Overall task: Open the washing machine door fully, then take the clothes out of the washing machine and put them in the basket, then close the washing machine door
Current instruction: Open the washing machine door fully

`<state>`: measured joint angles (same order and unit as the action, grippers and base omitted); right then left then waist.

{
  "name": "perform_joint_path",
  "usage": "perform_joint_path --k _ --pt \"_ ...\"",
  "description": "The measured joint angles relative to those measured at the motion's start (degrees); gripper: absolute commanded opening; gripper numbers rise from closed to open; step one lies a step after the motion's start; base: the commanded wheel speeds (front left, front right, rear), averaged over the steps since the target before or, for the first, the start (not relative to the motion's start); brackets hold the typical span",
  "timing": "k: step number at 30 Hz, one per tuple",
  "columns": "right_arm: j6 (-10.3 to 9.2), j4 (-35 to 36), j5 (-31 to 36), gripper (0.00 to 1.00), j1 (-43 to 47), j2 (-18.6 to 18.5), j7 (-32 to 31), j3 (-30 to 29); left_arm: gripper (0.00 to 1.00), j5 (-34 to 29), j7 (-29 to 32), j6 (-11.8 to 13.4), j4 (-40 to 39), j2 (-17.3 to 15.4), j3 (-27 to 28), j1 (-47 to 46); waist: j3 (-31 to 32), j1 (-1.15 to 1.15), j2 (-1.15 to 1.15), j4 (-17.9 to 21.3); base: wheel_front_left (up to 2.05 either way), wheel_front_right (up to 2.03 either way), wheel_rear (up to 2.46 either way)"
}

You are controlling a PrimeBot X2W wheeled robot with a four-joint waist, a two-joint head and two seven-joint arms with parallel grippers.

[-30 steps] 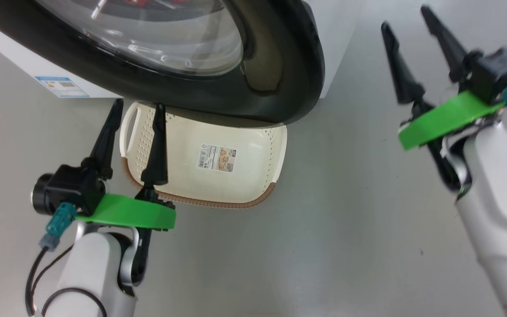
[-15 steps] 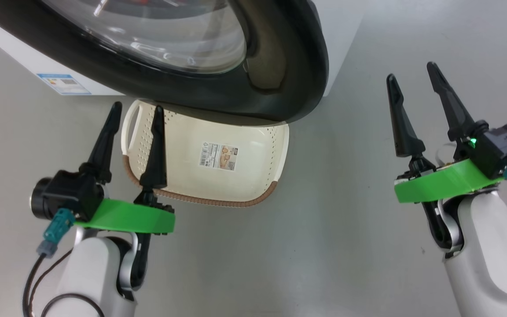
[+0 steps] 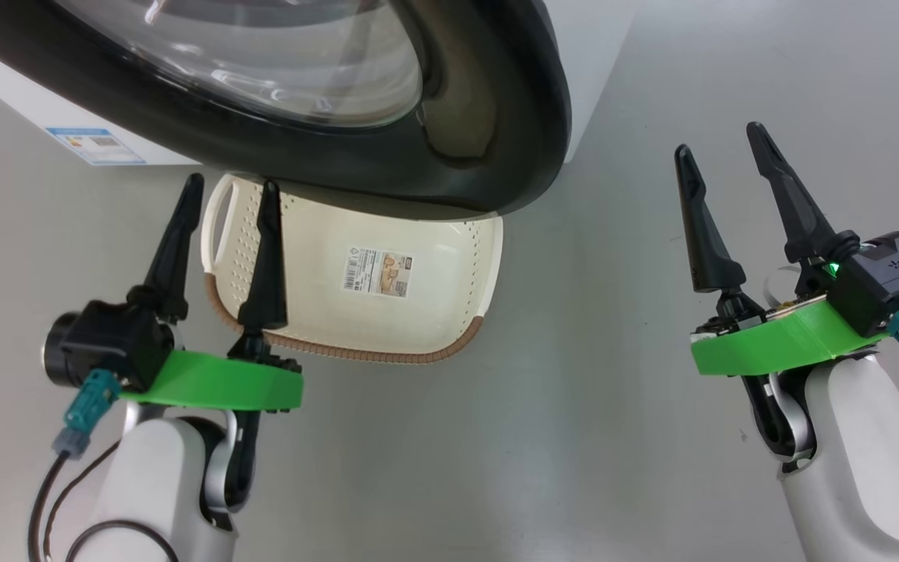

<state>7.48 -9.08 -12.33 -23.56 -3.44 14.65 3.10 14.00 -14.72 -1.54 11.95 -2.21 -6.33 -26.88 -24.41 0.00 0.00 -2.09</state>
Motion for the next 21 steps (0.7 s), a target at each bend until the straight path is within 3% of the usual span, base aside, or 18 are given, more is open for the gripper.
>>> perform_joint_path --k 21 --pt "0.0 -0.44 -1.2 0.99 -0.01 0.03 -0.01 0.11 1.0 -0.43 0.0 -0.08 0.1 0.07 0.53 0.0 -0.32 0.0 0.0 0.28 0.0 0.0 0.0"
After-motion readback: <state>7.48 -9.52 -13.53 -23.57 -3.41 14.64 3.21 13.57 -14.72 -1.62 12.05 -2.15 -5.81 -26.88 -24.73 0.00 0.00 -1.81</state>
